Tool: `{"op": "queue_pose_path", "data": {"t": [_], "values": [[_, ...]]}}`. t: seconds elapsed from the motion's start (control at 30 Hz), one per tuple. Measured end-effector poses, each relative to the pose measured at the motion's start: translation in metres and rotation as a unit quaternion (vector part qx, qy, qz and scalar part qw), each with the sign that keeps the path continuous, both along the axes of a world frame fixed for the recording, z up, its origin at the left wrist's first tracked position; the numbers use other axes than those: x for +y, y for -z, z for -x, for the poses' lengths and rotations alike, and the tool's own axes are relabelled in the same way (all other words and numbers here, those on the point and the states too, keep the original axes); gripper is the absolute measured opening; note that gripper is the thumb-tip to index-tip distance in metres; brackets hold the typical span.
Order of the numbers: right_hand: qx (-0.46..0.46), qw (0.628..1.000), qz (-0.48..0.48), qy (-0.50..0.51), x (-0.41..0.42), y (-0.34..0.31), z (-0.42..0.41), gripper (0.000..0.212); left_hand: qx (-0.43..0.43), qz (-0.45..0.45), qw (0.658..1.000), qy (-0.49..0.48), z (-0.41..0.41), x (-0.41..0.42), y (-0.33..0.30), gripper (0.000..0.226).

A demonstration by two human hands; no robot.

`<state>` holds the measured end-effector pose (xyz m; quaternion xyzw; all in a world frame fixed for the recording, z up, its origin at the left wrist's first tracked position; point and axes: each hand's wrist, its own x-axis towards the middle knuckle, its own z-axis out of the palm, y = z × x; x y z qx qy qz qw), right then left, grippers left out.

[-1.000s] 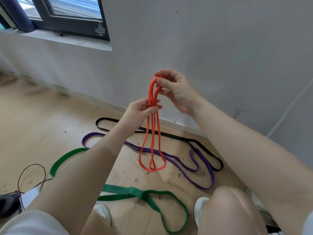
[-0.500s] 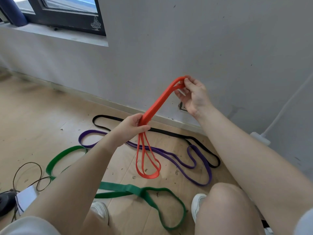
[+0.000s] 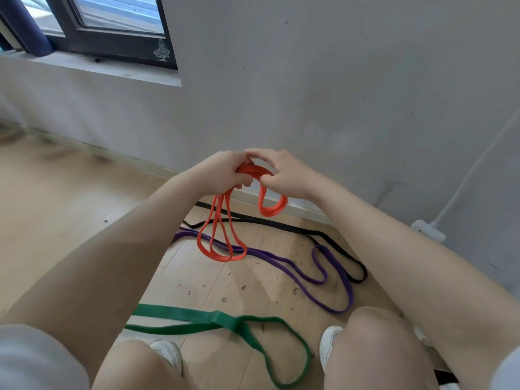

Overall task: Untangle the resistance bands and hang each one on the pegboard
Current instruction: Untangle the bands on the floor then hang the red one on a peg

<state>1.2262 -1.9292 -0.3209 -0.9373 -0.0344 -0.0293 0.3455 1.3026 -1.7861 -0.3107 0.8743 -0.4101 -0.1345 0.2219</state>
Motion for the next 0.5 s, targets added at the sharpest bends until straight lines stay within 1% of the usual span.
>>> {"op": "queue_pose_path", "data": {"t": [0.07,0.13,0.2,0.27,0.3,0.37,0.43,0.5], "values": [[0.042,0.998,-0.028,-0.028,0.009,-0.004,-0.006,0.047,0.013,0.029,0.999,-0.02,-0.001,0.002,-0.002,0.024],[0.051,0.998,-0.032,-0.025,0.014,0.0,-0.009,0.048,0.033,0.054,0.997,-0.047,-0.001,0.008,-0.002,0.032],[0.058,0.997,-0.042,-0.022,0.014,0.004,-0.01,0.044,0.051,0.06,0.995,-0.062,-0.002,0.014,-0.002,0.038],[0.055,0.996,-0.064,-0.026,0.013,0.005,-0.011,0.03,0.065,0.076,0.993,-0.067,-0.001,0.017,0.0,0.042],[0.048,0.995,-0.079,-0.025,0.012,0.005,-0.012,0.023,0.077,0.098,0.989,-0.075,0.0,0.017,0.002,0.045],[0.034,0.992,-0.125,-0.003,0.01,0.004,-0.011,0.017,0.121,0.154,0.975,-0.101,0.002,0.02,0.011,0.047],[0.03,0.981,-0.191,0.019,0.006,0.004,-0.009,0.016,0.184,0.199,0.955,-0.122,0.004,0.024,0.022,0.04],[0.029,0.96,-0.278,0.034,-0.001,0.008,-0.008,0.017,0.219,0.206,0.947,-0.112,0.007,0.027,0.03,0.026]]}}
